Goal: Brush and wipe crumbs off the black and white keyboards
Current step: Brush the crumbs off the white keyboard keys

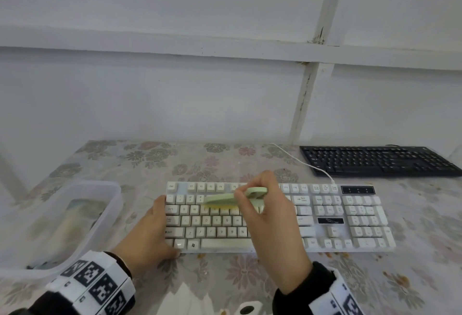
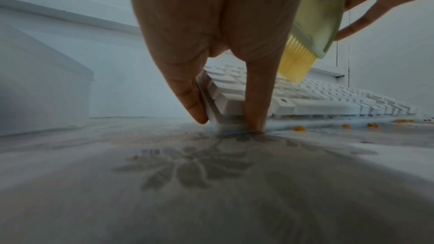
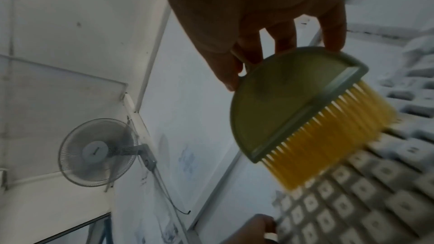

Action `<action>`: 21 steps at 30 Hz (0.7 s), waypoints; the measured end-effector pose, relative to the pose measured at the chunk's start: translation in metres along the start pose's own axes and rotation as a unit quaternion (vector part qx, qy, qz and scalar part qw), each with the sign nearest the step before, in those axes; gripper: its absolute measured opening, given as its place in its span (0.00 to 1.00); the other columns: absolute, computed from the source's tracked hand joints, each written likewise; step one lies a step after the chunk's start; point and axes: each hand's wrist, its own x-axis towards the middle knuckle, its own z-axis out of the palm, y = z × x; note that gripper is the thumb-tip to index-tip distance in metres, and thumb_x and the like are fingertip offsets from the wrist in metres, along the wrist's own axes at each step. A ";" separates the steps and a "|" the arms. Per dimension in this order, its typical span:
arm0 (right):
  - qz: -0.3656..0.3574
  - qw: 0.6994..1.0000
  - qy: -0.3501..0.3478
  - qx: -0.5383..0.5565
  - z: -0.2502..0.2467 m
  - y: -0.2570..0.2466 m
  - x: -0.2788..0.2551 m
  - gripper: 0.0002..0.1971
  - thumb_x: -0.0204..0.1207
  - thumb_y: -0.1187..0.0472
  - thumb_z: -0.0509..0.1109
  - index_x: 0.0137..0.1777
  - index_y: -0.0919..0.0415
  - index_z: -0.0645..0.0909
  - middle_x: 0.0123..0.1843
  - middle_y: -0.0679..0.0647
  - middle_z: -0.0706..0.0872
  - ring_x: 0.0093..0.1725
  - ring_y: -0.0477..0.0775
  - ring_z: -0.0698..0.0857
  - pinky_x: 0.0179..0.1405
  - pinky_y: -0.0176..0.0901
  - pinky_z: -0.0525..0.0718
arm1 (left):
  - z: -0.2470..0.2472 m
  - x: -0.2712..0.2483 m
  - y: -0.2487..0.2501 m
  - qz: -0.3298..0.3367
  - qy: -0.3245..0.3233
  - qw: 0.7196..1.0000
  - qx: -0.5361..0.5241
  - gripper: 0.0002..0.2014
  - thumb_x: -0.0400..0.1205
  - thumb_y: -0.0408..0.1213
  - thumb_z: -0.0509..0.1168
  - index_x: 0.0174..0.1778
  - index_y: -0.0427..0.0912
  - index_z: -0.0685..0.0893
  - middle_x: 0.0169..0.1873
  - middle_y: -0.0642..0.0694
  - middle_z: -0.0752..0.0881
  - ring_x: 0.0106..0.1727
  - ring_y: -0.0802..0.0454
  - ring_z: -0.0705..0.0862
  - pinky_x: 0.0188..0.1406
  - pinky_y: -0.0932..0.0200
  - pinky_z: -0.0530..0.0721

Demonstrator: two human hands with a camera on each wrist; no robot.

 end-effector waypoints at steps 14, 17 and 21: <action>0.012 0.993 0.095 -0.064 -0.038 0.022 0.004 0.11 0.78 0.57 0.68 0.40 0.44 0.70 0.39 0.46 0.84 0.41 0.53 0.82 0.51 0.62 0.81 | 0.000 0.001 -0.001 -0.005 0.001 1.000 0.007 0.42 0.65 0.33 0.76 0.69 0.50 0.57 0.54 0.56 0.76 0.48 0.66 0.77 0.37 0.76 0.78; -0.010 0.995 0.094 -0.030 -0.045 0.019 0.005 0.10 0.77 0.60 0.69 0.40 0.46 0.73 0.40 0.45 0.86 0.42 0.46 0.83 0.49 0.46 0.82 | 0.002 0.003 -0.004 -0.006 0.001 1.000 0.006 0.42 0.65 0.34 0.76 0.68 0.50 0.57 0.55 0.55 0.76 0.50 0.64 0.78 0.37 0.74 0.79; -0.010 0.998 0.065 0.016 -0.049 0.024 0.002 0.08 0.77 0.62 0.71 0.40 0.50 0.76 0.43 0.44 0.86 0.44 0.44 0.84 0.43 0.36 0.80 | 0.003 0.004 -0.008 -0.010 -0.002 1.000 0.000 0.44 0.65 0.34 0.76 0.70 0.50 0.55 0.57 0.54 0.76 0.53 0.61 0.79 0.42 0.71 0.80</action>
